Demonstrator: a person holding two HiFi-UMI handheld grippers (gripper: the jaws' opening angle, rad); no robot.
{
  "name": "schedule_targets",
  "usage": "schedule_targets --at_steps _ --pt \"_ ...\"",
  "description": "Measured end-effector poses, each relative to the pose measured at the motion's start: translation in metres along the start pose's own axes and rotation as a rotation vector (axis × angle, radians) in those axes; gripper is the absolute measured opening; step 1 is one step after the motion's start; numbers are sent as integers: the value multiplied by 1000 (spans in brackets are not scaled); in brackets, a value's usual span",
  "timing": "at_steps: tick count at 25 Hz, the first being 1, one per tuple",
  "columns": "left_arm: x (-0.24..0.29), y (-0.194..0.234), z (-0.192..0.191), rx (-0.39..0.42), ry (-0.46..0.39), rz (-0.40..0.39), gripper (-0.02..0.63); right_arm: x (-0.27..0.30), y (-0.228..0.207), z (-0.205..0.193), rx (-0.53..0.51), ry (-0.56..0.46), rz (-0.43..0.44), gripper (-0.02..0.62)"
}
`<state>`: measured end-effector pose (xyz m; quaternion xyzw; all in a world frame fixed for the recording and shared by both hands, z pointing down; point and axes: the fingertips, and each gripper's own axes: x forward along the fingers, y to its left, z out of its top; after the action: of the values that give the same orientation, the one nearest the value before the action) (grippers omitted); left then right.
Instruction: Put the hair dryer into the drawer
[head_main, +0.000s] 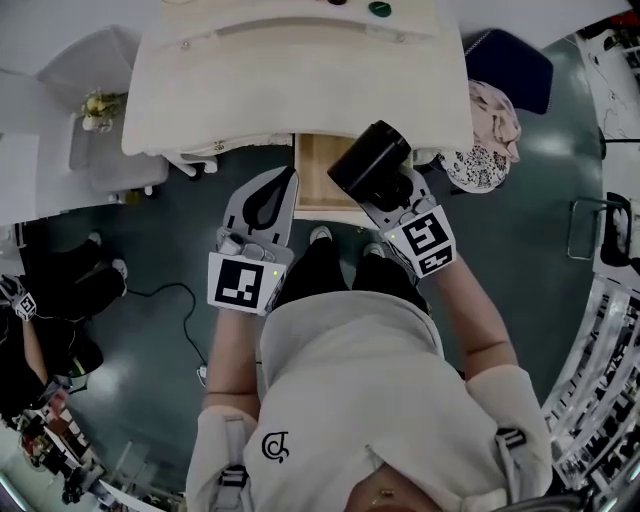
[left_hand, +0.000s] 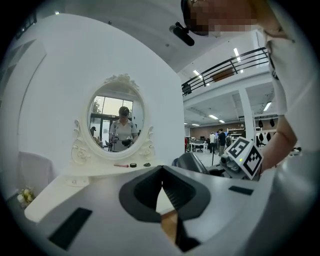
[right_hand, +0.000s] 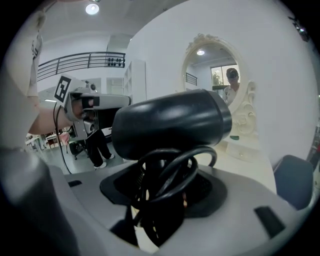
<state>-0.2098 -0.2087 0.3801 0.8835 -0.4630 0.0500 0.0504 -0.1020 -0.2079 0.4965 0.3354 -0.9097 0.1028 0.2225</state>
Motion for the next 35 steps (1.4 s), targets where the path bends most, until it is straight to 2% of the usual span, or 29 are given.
schedule_targets --at_steps 4,9,14,19,25,35 --pt "0 3 -19 -47 0 -16 14 24 12 -33 -38 89 90 250" --pt "3 3 -53 -91 11 -6 14 55 14 -99 -110 266 191 250" --pt "7 7 -83 -102 33 13 14 80 14 -167 -210 440 279 250" --pt "8 6 -116 -120 53 46 14 103 18 -222 -266 580 368 252" --pt "1 6 -142 -154 87 82 14 119 26 -254 -314 683 457 255" --pt "-11 15 -163 -178 118 126 14 131 35 -276 -307 820 520 270"
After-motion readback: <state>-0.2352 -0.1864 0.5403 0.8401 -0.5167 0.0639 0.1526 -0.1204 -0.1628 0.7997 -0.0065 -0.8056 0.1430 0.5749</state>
